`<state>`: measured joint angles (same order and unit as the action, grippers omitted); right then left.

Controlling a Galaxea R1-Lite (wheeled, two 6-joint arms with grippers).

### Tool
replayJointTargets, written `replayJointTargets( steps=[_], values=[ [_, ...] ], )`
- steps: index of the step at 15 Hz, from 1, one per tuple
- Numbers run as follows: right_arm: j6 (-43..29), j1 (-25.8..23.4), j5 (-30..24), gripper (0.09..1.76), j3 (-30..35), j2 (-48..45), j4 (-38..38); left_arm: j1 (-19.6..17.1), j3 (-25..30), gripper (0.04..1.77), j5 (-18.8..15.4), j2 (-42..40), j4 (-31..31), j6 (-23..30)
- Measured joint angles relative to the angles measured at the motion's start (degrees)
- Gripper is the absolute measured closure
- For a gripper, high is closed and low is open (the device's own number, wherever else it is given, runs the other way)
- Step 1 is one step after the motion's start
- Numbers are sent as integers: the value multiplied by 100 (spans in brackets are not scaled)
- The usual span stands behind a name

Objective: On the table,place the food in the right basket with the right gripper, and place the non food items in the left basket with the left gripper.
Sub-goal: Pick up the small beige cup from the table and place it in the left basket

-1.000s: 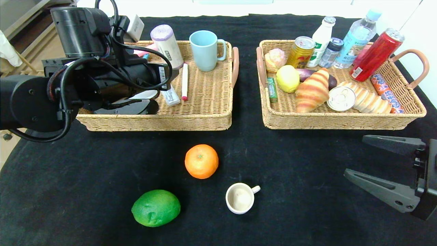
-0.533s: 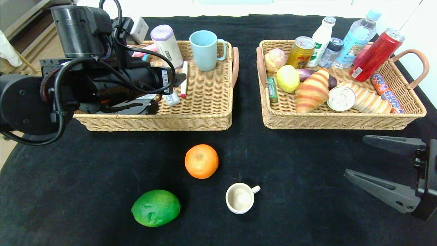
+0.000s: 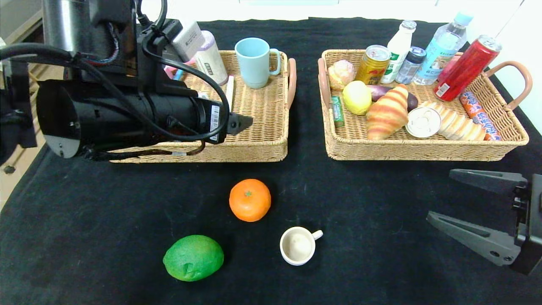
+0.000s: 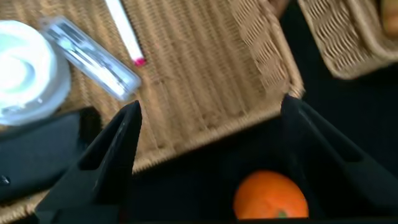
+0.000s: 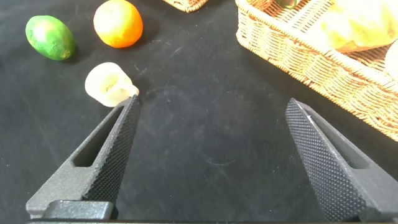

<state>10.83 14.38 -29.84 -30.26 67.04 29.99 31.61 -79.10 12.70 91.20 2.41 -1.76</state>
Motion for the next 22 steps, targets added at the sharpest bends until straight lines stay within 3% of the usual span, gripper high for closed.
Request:
replayJointTargets(
  steps=[5, 12, 18, 20, 22],
  values=[
    [9, 0, -2, 14, 0, -4, 0, 555, 55, 14, 184, -338, 1046, 168],
    [9, -6, 2, 14, -17, -6, 2, 1379, 527, 12, 206, -438, 1395, 495],
    [9, -15, 5, 14, -30, -20, 7, 1947, 656, 11, 247, -453, 2143, 1498],
    [9, -22, 11, 14, -33, -17, 7, 2092, 522, 11, 413, -335, 2426, 1865],
    [9, -28, 13, 14, -33, -9, 7, 2308, 227, 10, 798, -93, 2828, 2328]
  ],
)
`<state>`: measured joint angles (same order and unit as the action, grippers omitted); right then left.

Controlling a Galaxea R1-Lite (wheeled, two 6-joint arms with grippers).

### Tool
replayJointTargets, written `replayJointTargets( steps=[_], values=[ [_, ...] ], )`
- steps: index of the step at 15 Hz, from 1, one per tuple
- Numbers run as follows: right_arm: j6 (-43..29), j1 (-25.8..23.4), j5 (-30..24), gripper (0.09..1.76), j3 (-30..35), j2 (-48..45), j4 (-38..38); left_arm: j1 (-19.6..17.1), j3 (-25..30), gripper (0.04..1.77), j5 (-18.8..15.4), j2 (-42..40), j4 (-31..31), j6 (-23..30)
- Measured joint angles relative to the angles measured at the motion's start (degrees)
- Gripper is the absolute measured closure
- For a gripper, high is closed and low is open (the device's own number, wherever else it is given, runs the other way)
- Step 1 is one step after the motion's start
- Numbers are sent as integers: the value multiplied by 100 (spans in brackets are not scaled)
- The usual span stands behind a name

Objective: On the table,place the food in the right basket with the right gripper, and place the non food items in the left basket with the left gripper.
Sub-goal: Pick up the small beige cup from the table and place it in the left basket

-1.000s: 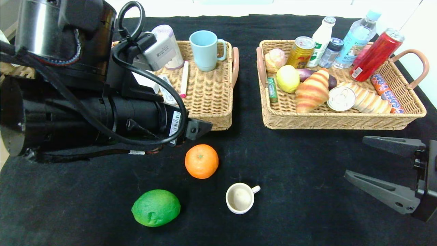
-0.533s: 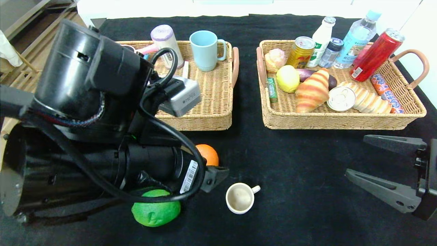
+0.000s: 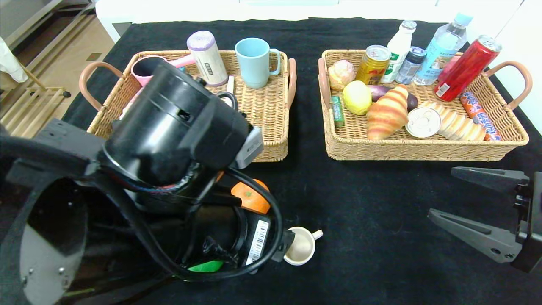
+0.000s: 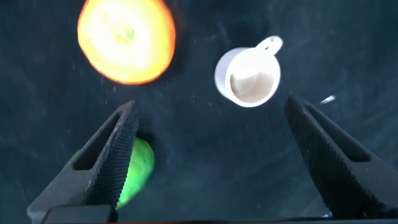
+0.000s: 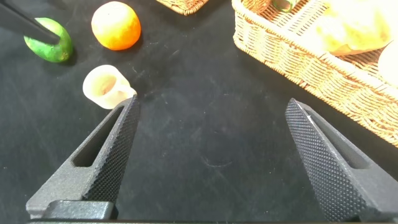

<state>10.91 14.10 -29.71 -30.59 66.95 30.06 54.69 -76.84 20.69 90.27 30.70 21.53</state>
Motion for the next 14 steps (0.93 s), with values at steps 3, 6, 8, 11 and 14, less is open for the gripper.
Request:
replayJointTargets(
  steps=[3, 6, 8, 11, 14],
  values=[
    [0, -5, 2, 14, 0, 9, 0, 339, -414, 10, 607, 427, 535, 689],
    [-2, -13, 2, 14, 0, 11, 0, 468, -461, 10, 557, 636, 688, 929],
    [-5, -16, 0, 14, 0, 16, 0, 488, -400, 10, 358, 680, 642, 1006],
    [-6, -16, 2, 14, 0, 27, -2, 484, -384, 9, 321, 724, 651, 1087],
    [-6, -16, 9, 14, 0, 41, -2, 466, -397, 9, 307, 796, 701, 1242]
  ],
)
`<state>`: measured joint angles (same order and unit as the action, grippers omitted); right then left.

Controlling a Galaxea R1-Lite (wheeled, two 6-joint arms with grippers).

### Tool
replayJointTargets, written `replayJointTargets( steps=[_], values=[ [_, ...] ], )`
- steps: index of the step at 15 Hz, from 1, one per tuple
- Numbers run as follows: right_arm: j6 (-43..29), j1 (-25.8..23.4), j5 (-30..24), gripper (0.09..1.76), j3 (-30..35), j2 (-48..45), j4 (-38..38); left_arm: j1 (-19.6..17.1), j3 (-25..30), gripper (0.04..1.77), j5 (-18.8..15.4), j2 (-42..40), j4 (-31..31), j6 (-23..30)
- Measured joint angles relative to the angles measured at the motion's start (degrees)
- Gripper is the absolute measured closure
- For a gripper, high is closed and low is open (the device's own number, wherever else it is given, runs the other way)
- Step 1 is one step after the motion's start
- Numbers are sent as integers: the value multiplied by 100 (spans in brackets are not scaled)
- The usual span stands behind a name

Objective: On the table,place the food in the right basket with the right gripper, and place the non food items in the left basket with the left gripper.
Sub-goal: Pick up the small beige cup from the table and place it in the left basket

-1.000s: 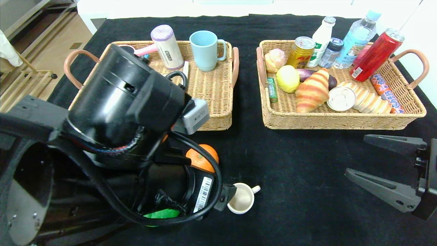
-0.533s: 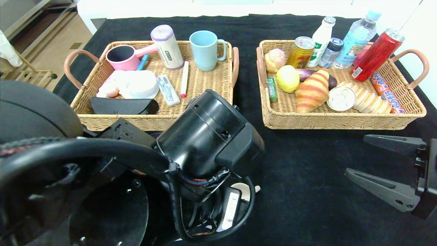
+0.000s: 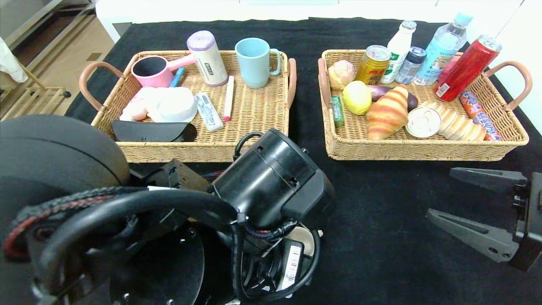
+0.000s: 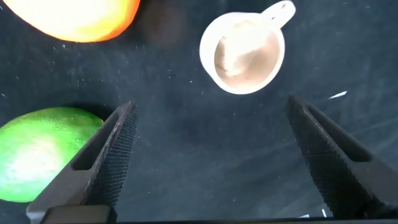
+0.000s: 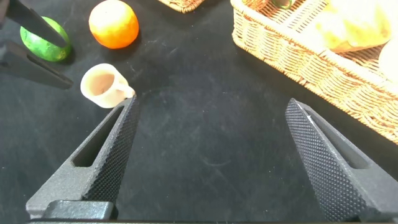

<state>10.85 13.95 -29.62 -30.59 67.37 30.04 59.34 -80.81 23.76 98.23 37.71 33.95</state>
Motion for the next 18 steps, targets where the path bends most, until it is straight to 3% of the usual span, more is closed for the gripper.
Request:
replayJointTargets(
  steps=[9, 18],
  values=[
    [0, 0, 2, 14, 0, 22, 0, -48, -221, 9, 273, 422, 93, 124],
    [0, 0, 0, 14, 0, 22, 0, -88, -435, 9, 311, 568, 228, 205]
  ],
)
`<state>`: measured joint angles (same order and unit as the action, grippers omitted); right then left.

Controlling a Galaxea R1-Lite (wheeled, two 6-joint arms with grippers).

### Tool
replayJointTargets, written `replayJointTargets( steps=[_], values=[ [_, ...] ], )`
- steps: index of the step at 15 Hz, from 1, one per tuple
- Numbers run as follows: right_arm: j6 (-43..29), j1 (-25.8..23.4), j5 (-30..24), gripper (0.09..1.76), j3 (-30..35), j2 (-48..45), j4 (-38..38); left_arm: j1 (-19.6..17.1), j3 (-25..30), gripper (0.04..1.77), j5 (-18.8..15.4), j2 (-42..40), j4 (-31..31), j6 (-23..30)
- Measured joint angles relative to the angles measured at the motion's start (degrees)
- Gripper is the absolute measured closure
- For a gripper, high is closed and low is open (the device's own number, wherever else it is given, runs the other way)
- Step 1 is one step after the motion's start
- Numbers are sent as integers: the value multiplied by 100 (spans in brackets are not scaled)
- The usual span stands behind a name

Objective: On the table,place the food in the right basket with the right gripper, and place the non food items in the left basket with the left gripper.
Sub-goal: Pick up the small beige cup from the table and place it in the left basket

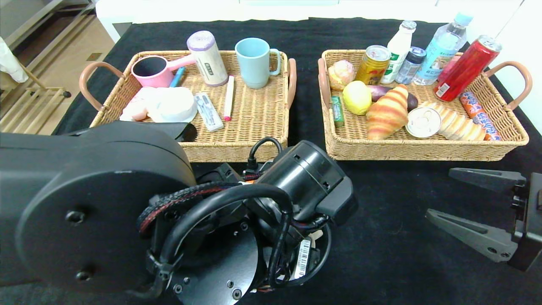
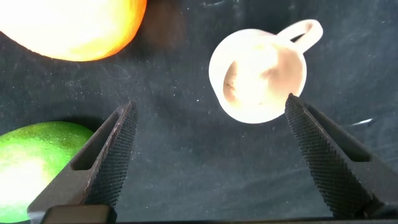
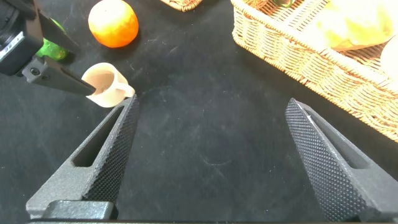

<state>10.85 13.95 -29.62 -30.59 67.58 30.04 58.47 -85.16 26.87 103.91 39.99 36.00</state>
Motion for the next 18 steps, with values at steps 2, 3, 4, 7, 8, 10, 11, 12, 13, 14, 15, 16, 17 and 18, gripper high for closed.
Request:
replayJointTargets(
  steps=[2, 3, 4, 7, 8, 10, 11, 12, 13, 14, 15, 16, 17, 18],
  values=[
    [0, 0, 0, 14, 0, 0, 2, -21, -11, 9, 5, 2, 1, 66],
    [0, 0, 0, 14, 0, 2, 2, -30, -12, 9, 6, 2, 1, 74],
    [1, 0, 0, 14, 0, 5, 0, -41, -11, 9, 6, 2, 4, 79],
    [4, 2, -2, 14, 0, 24, 0, -78, -15, 9, 5, 44, 4, 79],
    [4, 2, 0, 14, 0, 27, 0, -89, -20, 9, 2, 68, 4, 82],
    [6, 2, 0, 14, 0, 33, 0, -105, -44, 9, 2, 138, 4, 82],
    [4, 2, 0, 14, 0, 35, 0, -113, -67, 9, 5, 168, 4, 82],
    [6, 2, 0, 14, 0, 35, 0, -117, -87, 9, 5, 193, 4, 79],
    [4, 2, 0, 14, 0, 35, 0, -126, -96, 9, 2, 217, 4, 83],
    [4, 2, 5, 14, 0, 35, 0, -133, -102, 9, 9, 234, 4, 82],
    [6, 2, 0, 14, 0, 35, 0, -137, -107, 9, 17, 249, 4, 79],
    [6, 0, 2, 14, 0, 35, 0, -148, -107, 9, 28, 258, 6, 77],
    [4, 0, 2, 14, 0, 35, 2, -157, -107, 9, 30, 265, 9, 79],
    [4, 0, 2, 14, 0, 35, 0, -161, -107, 29, 33, 269, 4, 79]
  ],
)
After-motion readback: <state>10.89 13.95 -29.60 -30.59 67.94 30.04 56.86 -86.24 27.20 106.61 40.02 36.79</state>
